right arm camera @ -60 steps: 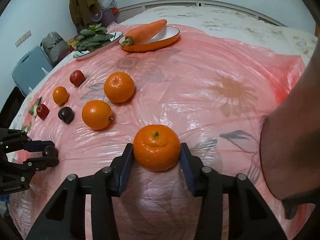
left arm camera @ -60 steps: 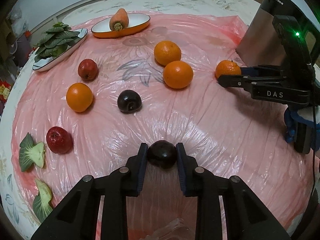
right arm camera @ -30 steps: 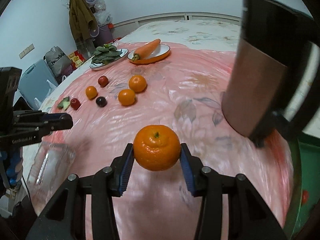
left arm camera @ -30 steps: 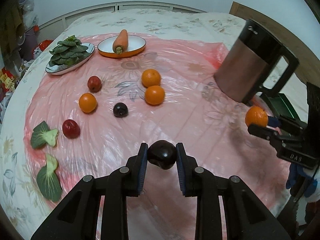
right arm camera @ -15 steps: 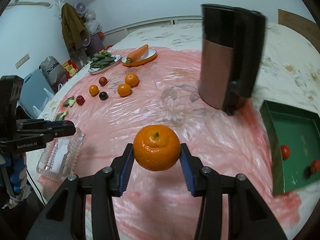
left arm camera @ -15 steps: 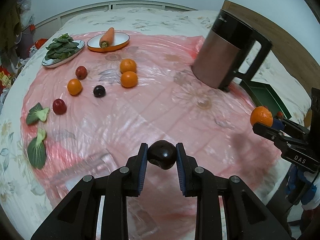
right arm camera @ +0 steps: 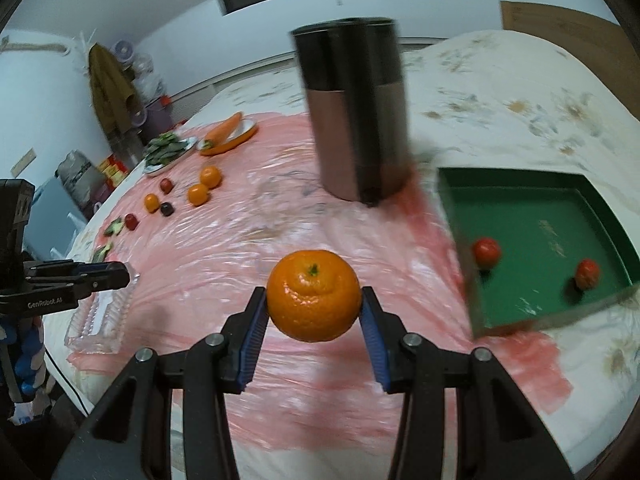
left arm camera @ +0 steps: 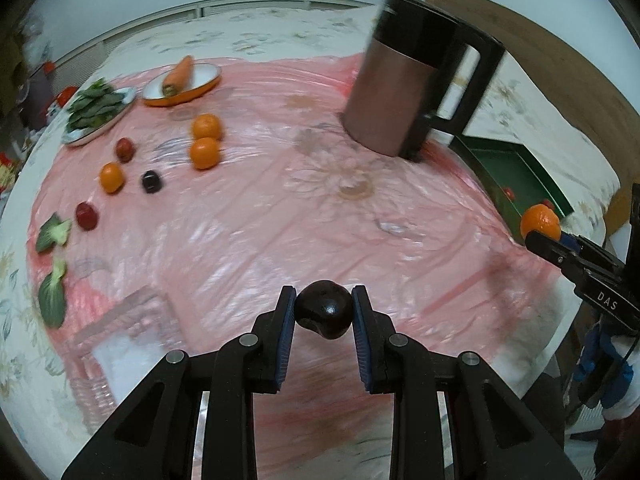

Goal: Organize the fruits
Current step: 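Carry the held plum and tangerine over to the green tray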

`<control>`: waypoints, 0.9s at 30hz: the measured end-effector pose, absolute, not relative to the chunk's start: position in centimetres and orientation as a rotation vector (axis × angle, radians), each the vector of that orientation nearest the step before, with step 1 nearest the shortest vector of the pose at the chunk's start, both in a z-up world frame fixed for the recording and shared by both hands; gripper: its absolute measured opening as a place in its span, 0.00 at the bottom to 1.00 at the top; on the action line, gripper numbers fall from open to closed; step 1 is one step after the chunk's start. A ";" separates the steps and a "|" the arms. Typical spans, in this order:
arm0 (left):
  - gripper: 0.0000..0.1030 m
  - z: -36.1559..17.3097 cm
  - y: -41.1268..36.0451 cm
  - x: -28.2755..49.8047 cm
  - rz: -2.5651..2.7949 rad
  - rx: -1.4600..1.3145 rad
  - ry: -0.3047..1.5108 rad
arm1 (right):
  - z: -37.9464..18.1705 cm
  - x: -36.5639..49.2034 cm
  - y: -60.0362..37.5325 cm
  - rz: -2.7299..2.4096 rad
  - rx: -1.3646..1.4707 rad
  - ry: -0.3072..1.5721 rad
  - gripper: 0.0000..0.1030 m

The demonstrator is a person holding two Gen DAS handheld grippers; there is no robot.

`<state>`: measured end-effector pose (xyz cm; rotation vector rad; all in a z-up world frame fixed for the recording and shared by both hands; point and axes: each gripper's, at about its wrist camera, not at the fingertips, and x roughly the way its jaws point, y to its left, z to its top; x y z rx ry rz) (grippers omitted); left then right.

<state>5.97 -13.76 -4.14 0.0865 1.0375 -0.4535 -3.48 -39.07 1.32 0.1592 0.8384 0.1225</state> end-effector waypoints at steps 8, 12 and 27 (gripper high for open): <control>0.23 -4.7 -20.9 6.1 -0.550 0.149 1.056 | 0.8 -5.0 -45.4 0.014 0.218 0.814 0.48; 0.23 -4.7 -24.9 6.1 -0.613 0.181 1.055 | 0.5 -5.5 -48.7 -0.051 0.245 0.803 0.48; 0.23 -3.4 -40.9 7.1 -0.846 0.287 0.986 | 0.8 -3.8 -61.3 -0.293 0.243 0.761 0.48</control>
